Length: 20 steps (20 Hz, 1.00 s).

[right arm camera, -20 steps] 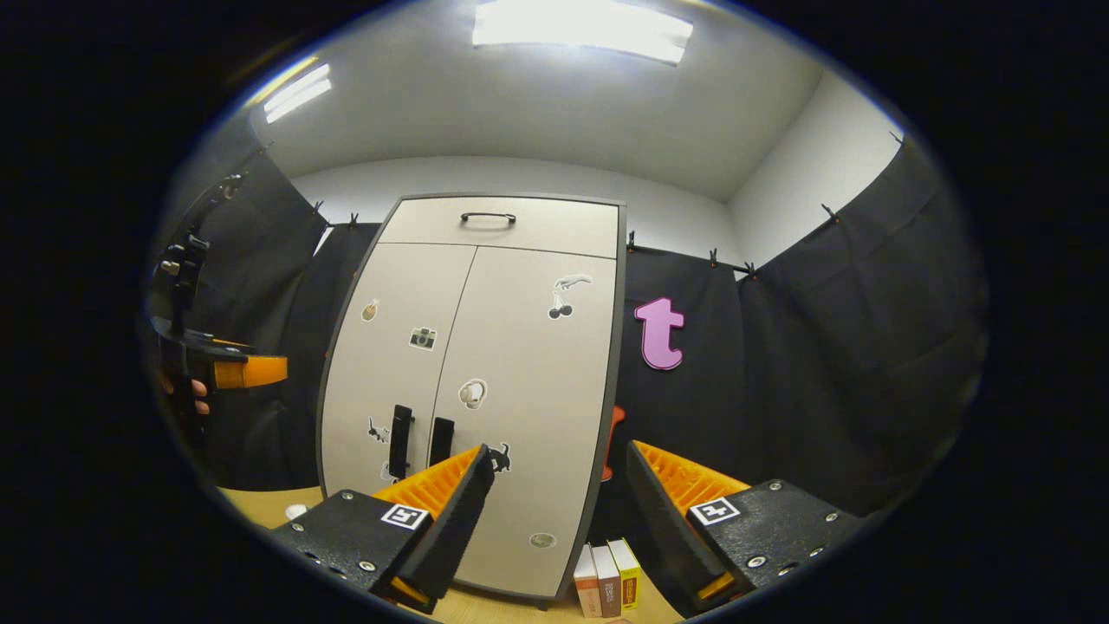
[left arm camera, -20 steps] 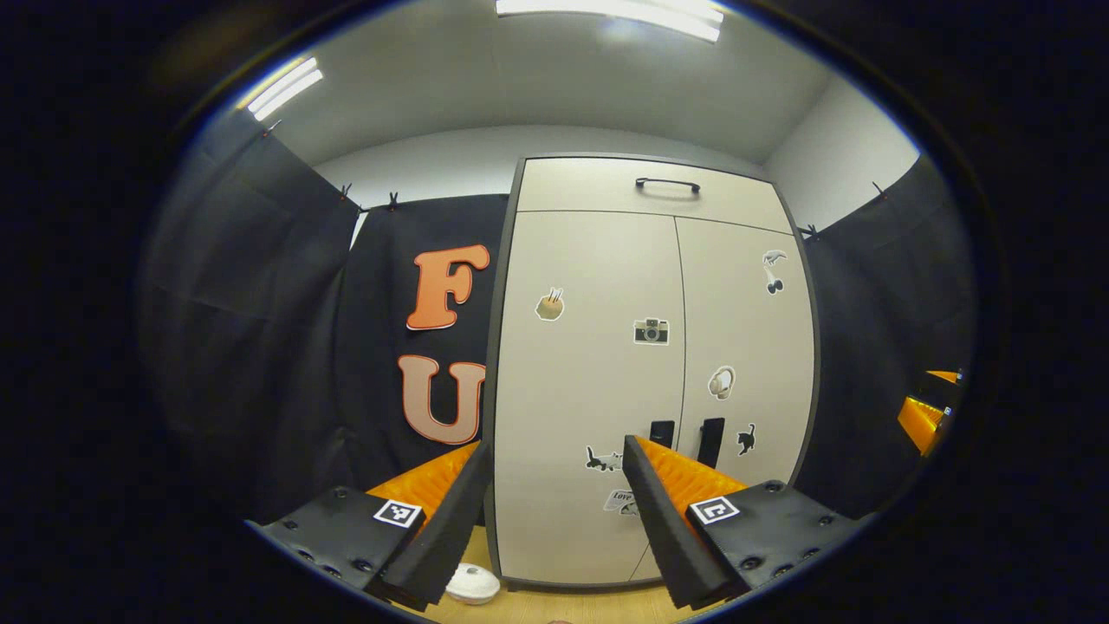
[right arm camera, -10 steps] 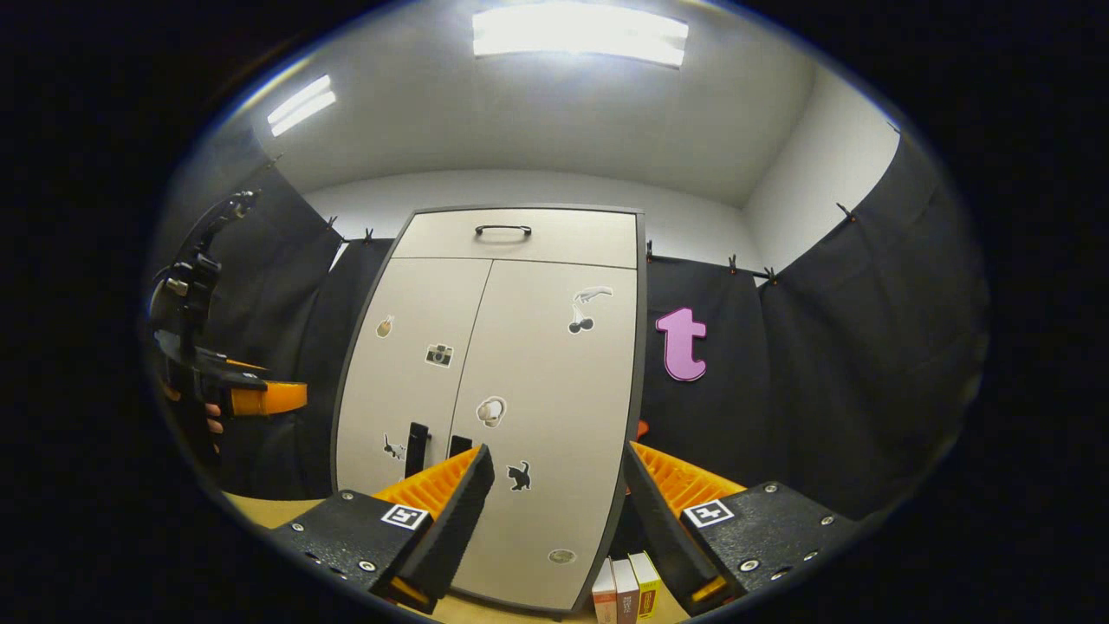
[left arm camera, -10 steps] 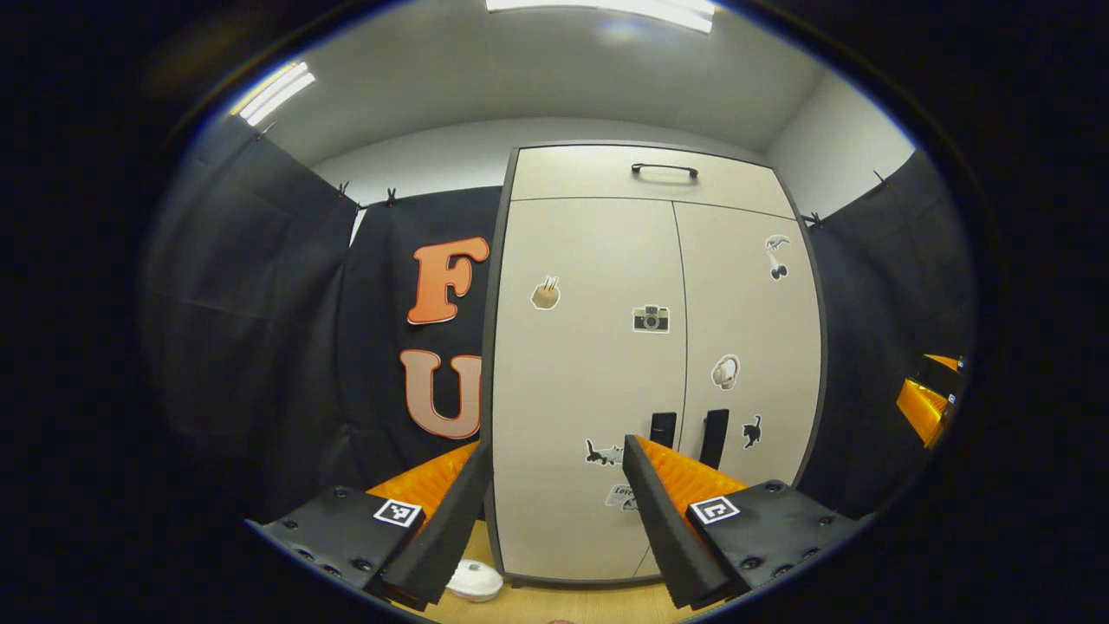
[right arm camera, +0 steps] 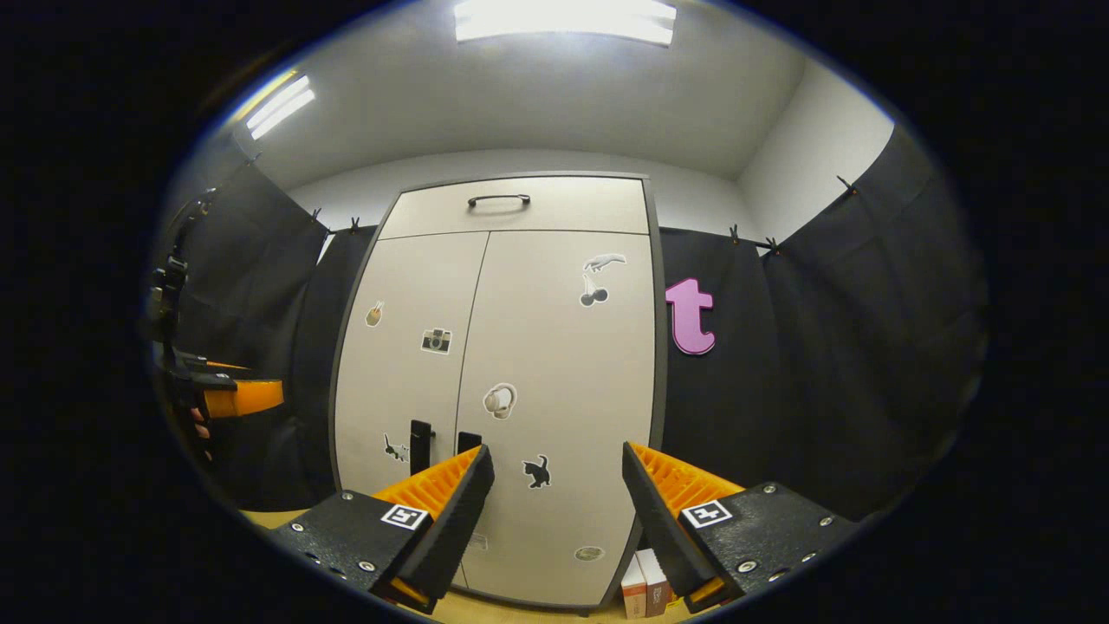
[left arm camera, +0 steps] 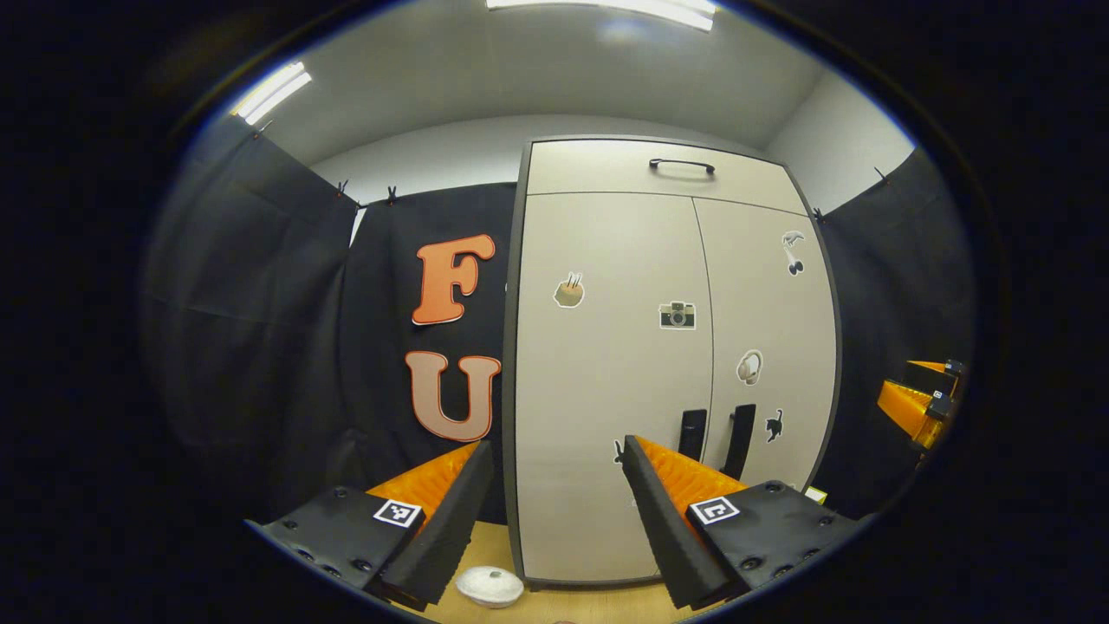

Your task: Open the right door of the double-door shoe cabinet with the right hand, and open the left door with the left hand.

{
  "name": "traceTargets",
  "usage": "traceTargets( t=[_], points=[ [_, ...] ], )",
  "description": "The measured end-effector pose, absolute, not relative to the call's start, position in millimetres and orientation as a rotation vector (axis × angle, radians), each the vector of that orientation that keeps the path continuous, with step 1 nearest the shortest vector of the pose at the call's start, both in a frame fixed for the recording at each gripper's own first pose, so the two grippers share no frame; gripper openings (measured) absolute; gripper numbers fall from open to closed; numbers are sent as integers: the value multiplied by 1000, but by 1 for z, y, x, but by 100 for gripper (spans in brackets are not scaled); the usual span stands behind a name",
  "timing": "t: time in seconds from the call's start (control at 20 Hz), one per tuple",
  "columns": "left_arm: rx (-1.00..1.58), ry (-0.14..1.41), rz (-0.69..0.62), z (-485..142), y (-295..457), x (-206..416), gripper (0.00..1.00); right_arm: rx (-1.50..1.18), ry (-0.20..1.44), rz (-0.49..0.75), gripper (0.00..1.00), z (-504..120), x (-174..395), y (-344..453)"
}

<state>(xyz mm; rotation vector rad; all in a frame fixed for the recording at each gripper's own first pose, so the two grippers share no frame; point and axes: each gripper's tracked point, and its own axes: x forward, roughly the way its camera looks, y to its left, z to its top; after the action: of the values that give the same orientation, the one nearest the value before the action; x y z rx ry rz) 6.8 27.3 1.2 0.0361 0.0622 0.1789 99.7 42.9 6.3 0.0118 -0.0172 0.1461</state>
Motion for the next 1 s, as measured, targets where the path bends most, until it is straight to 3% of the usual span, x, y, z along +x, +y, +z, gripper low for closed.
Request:
traceTargets(
  t=[0.2, 0.6, 1.0],
  points=[
    [59, 55, 174, -2, 40, 0, 96, 6, 76, 194, 91, -17, 126, 85],
    [87, 91, 172, -28, 68, -9, 96, 55, 288, 220, 81, -73, 180, 142],
    [48, 137, 190, -52, 97, -13, 96, 57, 376, 119, 48, -106, 222, 158]
  ],
)
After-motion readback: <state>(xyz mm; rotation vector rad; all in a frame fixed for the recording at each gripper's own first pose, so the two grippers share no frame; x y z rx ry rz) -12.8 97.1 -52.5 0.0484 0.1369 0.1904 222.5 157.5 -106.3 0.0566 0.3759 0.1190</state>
